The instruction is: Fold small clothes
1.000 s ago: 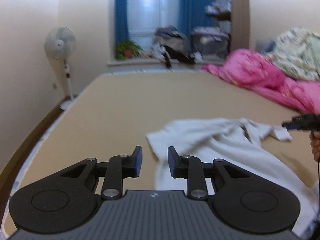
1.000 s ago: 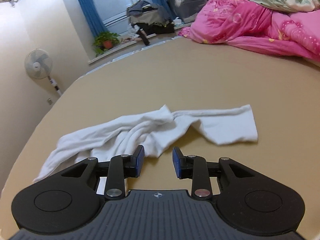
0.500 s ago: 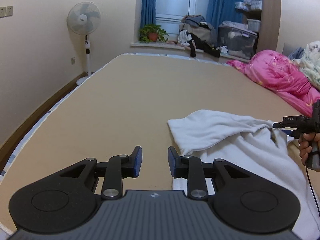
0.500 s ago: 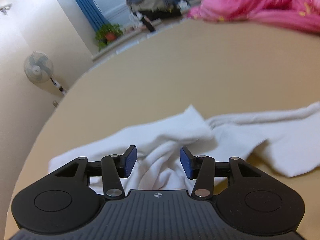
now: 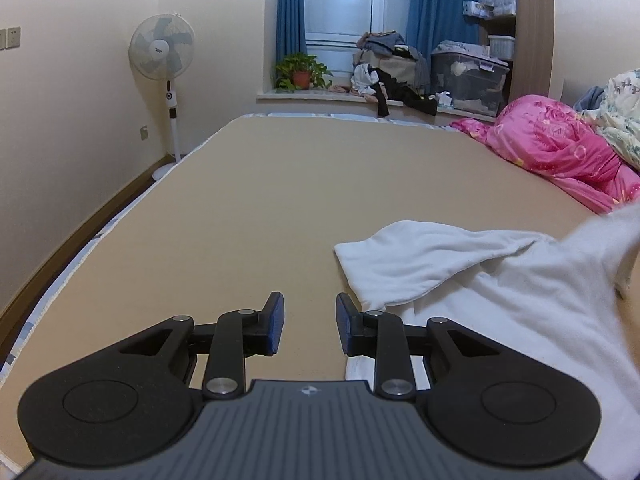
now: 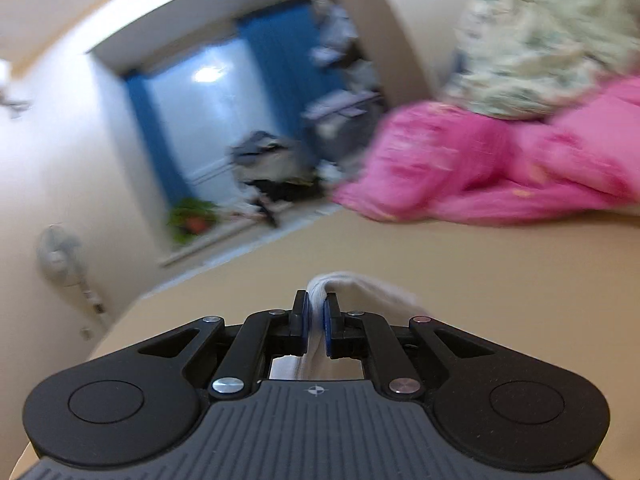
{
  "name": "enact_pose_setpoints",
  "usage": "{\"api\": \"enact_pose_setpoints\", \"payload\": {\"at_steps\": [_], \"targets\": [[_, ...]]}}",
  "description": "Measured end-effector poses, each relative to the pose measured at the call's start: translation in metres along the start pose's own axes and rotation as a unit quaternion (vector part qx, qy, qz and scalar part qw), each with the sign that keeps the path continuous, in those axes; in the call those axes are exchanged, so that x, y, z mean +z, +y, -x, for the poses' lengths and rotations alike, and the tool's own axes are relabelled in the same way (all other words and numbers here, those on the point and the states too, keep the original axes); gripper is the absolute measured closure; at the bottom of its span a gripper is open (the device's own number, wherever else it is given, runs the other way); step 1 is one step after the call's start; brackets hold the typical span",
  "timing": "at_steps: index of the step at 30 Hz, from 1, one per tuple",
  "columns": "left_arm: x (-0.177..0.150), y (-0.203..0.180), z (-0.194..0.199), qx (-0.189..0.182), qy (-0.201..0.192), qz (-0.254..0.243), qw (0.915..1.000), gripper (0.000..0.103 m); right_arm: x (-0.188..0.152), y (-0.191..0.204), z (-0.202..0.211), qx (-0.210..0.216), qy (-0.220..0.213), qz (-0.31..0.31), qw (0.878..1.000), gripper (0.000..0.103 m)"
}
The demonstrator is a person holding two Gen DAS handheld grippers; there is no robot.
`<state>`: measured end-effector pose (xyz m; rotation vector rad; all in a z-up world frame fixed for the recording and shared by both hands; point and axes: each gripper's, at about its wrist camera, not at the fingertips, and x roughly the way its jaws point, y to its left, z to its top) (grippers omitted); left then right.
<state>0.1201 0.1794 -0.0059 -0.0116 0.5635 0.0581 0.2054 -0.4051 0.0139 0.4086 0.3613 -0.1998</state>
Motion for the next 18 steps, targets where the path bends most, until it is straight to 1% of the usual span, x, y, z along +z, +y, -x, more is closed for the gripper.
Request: {"api": "enact_pose_setpoints", "payload": {"at_steps": [1,2,3,4,5,6,7,8,9,10,11,12,15,16,18], "targets": [[0.0,0.0,0.002,-0.003,-0.001,0.001,1.0,0.072,-0.013,-0.011,0.001,-0.037,0.046,0.006,0.998,0.095],[0.0,0.001,0.004,-0.006,-0.003,0.001,1.0,0.072,-0.031,-0.026,-0.003,-0.078,0.112,0.021,0.99,0.091],[0.001,0.001,0.006,-0.01,-0.006,0.002,0.9999,0.072,-0.049,-0.041,-0.012,-0.11,0.181,0.028,0.977,0.091],[0.001,0.001,0.008,-0.011,-0.008,0.0,0.9999,0.072,-0.065,-0.06,-0.019,-0.13,0.248,0.011,0.96,0.09],[0.001,0.001,0.009,-0.011,-0.009,-0.002,0.9999,0.071,-0.074,-0.084,-0.019,-0.137,0.285,-0.048,0.948,0.09],[0.002,0.001,0.009,-0.011,-0.009,-0.004,0.9999,0.071,-0.073,-0.106,-0.011,-0.119,0.27,-0.114,0.949,0.09],[0.002,0.001,0.009,-0.012,-0.009,-0.004,0.9999,0.071,-0.066,-0.115,-0.003,-0.106,0.243,-0.125,0.956,0.09],[0.002,0.002,0.009,-0.012,-0.008,-0.002,0.9999,0.071,-0.057,-0.119,0.003,-0.1,0.206,-0.106,0.968,0.089],[0.002,0.002,0.008,-0.012,-0.007,0.001,0.9999,0.071,-0.047,-0.123,0.011,-0.105,0.162,-0.08,0.978,0.086],[0.003,0.002,0.008,-0.011,-0.007,0.003,0.9999,0.071,-0.04,-0.127,0.013,-0.112,0.137,-0.072,0.982,0.078],[0.003,0.003,0.007,-0.01,-0.005,0.005,0.9999,0.071,-0.036,-0.132,0.012,-0.112,0.12,-0.076,0.984,0.074],[0.003,0.003,0.006,-0.009,-0.003,0.006,0.9999,0.071,-0.034,-0.14,0.007,-0.099,0.116,-0.092,0.984,0.073],[0.002,0.003,0.003,-0.005,0.003,0.008,0.9999,0.071,-0.038,-0.157,-0.022,-0.049,0.138,-0.13,0.981,0.073],[0.002,0.003,0.002,-0.003,0.005,0.009,0.9999,0.071,-0.038,-0.159,-0.031,-0.035,0.143,-0.128,0.981,0.073],[0.002,0.003,-0.001,0.003,0.01,0.012,0.9999,0.071,-0.036,-0.156,-0.056,-0.019,0.151,-0.096,0.984,0.071]]}}
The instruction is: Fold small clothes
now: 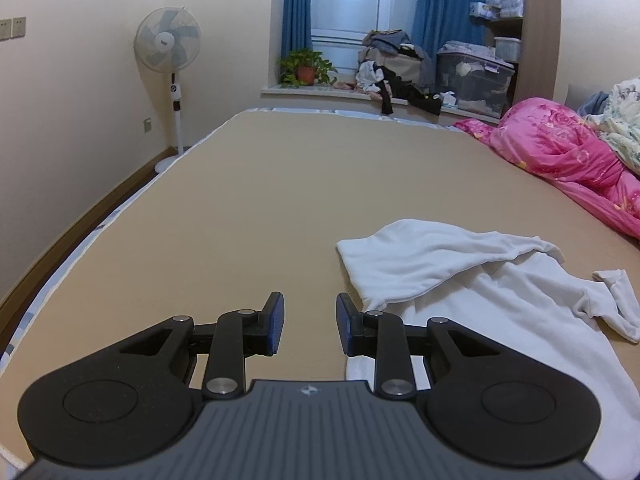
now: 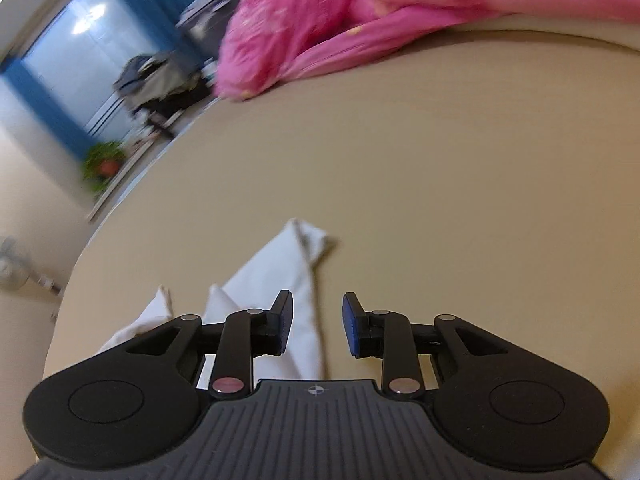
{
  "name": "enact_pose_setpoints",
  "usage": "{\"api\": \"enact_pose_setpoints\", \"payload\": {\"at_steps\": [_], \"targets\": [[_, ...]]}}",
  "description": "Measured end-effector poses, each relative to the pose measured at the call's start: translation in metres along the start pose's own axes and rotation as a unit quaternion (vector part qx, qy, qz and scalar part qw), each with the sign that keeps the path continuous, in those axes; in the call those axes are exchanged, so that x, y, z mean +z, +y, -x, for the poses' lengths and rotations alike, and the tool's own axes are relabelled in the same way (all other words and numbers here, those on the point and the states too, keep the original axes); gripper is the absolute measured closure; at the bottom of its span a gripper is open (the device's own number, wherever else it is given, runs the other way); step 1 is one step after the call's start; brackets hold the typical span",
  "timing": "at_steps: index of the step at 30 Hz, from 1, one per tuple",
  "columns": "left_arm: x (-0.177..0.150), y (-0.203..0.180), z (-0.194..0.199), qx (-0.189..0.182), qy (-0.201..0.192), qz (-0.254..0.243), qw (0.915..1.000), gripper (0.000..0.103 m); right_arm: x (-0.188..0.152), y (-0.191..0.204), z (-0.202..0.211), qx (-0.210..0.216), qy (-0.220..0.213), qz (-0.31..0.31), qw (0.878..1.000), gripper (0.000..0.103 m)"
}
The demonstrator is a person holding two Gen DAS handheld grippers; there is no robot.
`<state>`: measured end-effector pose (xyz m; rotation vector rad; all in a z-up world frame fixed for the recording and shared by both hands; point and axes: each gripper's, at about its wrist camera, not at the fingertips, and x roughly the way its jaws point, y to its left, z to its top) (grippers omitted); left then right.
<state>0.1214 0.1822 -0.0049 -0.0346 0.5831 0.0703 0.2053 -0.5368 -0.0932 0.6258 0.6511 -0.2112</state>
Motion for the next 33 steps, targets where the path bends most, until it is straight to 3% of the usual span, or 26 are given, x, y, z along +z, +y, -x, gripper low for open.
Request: {"api": "enact_pose_setpoints", "payload": {"at_steps": [2,6,7,8,10,12,14,16,18,19,21,23,24,28,30,32,33], "targets": [[-0.001,-0.002,-0.003,0.007,0.005,-0.003,1.0,0.071,0.007,0.004,-0.025,-0.009,0.013,0.031,0.999,0.063],[-0.004,-0.005,-0.012,0.016,0.016,-0.013,0.9997,0.071,0.009,0.012,-0.063,-0.015,0.042,0.059,0.997,0.063],[-0.004,-0.005,-0.015,0.018,0.02,-0.014,0.9995,0.071,0.01,0.015,-0.073,-0.028,0.044,0.078,0.996,0.072],[-0.005,-0.006,-0.018,0.022,0.024,-0.016,0.9993,0.071,0.009,0.021,-0.075,-0.038,0.035,0.098,0.994,0.094],[-0.006,-0.007,-0.021,0.027,0.029,-0.019,0.9991,0.071,0.016,0.029,-0.077,-0.022,0.018,0.099,0.995,0.097],[-0.006,-0.008,-0.022,0.028,0.03,-0.02,0.999,0.071,0.039,0.031,-0.054,-0.001,-0.061,0.065,0.996,0.097],[-0.007,-0.008,-0.025,0.028,0.032,-0.023,0.9988,0.071,0.063,0.026,-0.022,0.015,-0.156,0.027,0.987,0.098],[-0.007,-0.009,-0.028,0.03,0.035,-0.025,0.9986,0.071,0.077,0.011,0.013,0.0,-0.252,-0.014,0.968,0.098],[-0.008,-0.01,-0.031,0.031,0.036,-0.026,0.9985,0.071,0.079,-0.013,0.024,-0.048,-0.292,-0.044,0.954,0.098],[-0.008,-0.01,-0.032,0.031,0.037,-0.029,0.9984,0.071,0.076,-0.025,0.018,-0.091,-0.282,-0.051,0.954,0.098],[-0.009,-0.012,-0.034,0.03,0.039,-0.034,0.9982,0.071,0.068,-0.058,-0.012,-0.159,-0.197,-0.084,0.964,0.097],[-0.008,-0.014,-0.034,0.028,0.04,-0.038,0.9981,0.071,0.058,-0.093,-0.042,-0.15,-0.109,-0.146,0.972,0.095],[-0.008,-0.014,-0.034,0.027,0.039,-0.038,0.9981,0.071,0.051,-0.108,-0.049,-0.14,-0.088,-0.173,0.971,0.097],[-0.007,-0.014,-0.034,0.025,0.038,-0.039,0.9982,0.071,0.057,-0.115,-0.042,-0.108,-0.123,-0.157,0.974,0.091],[-0.008,-0.013,-0.035,0.026,0.042,-0.041,0.9979,0.071,0.057,-0.122,-0.04,-0.101,-0.126,-0.157,0.974,0.094],[-0.008,-0.015,-0.034,0.028,0.04,-0.044,0.9978,0.071,0.058,-0.126,-0.042,-0.155,-0.117,-0.16,0.968,0.099],[-0.008,-0.018,-0.033,0.03,0.034,-0.048,0.9978,0.071,0.06,-0.127,-0.041,-0.158,-0.117,-0.168,0.966,0.099]]}}
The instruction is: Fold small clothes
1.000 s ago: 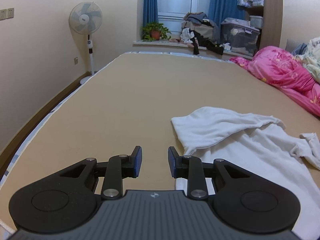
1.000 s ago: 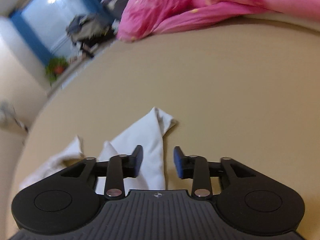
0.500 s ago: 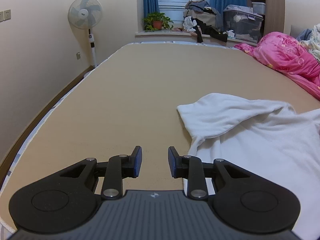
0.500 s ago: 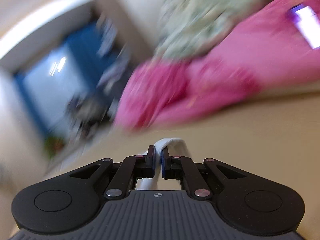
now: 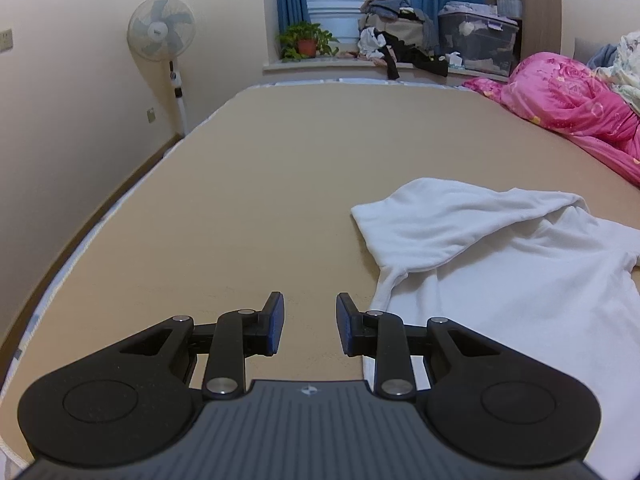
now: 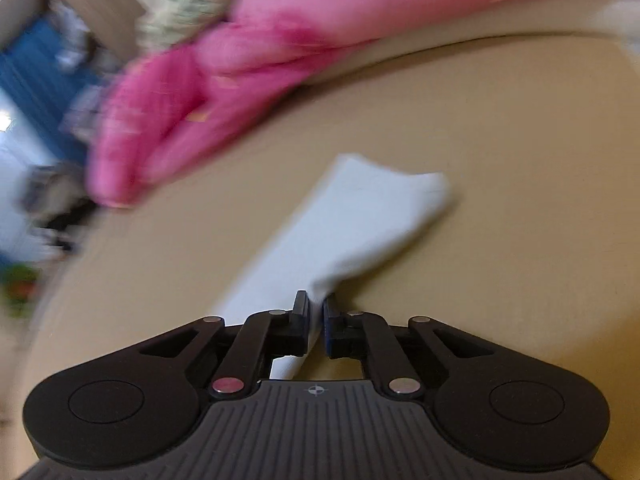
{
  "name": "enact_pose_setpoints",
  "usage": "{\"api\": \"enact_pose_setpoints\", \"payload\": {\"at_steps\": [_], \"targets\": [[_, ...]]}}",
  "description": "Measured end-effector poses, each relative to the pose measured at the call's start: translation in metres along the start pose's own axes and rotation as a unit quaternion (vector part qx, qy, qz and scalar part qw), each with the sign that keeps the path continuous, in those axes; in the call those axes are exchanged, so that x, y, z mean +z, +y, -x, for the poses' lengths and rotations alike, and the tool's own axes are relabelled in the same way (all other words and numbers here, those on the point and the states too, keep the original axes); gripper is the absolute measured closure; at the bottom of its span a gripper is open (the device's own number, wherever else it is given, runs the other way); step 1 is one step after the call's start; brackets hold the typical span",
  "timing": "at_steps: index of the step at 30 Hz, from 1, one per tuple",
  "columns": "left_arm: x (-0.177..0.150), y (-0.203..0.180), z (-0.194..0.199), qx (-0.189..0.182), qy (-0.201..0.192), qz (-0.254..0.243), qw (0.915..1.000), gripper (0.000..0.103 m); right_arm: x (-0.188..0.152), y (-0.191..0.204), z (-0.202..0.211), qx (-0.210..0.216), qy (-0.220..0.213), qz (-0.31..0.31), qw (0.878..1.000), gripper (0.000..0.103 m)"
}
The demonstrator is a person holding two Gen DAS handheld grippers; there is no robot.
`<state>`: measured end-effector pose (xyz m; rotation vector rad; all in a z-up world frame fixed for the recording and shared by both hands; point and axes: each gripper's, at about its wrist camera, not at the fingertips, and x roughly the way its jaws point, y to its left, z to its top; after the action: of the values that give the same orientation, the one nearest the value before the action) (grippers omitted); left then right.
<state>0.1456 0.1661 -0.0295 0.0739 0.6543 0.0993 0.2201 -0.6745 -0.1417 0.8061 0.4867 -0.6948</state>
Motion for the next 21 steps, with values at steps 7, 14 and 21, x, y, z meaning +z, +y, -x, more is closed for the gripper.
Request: {"api": "enact_pose_setpoints", "payload": {"at_steps": [7,14,21], "targets": [[0.033,-0.067,-0.021,-0.056,-0.005,-0.031,0.9979,0.071,0.016,0.065,0.075,-0.073,-0.094,0.05,0.992,0.085],[0.111,-0.204,-0.065,-0.163,-0.02,-0.065,0.9843,0.071,-0.035,0.137,0.177,0.218,-0.019,0.084,0.972,0.068],[0.139,-0.342,-0.147,-0.188,0.034,-0.147,0.9705,0.045,-0.11,0.156,0.116,0.189,0.109,0.135,0.966,0.065]]}}
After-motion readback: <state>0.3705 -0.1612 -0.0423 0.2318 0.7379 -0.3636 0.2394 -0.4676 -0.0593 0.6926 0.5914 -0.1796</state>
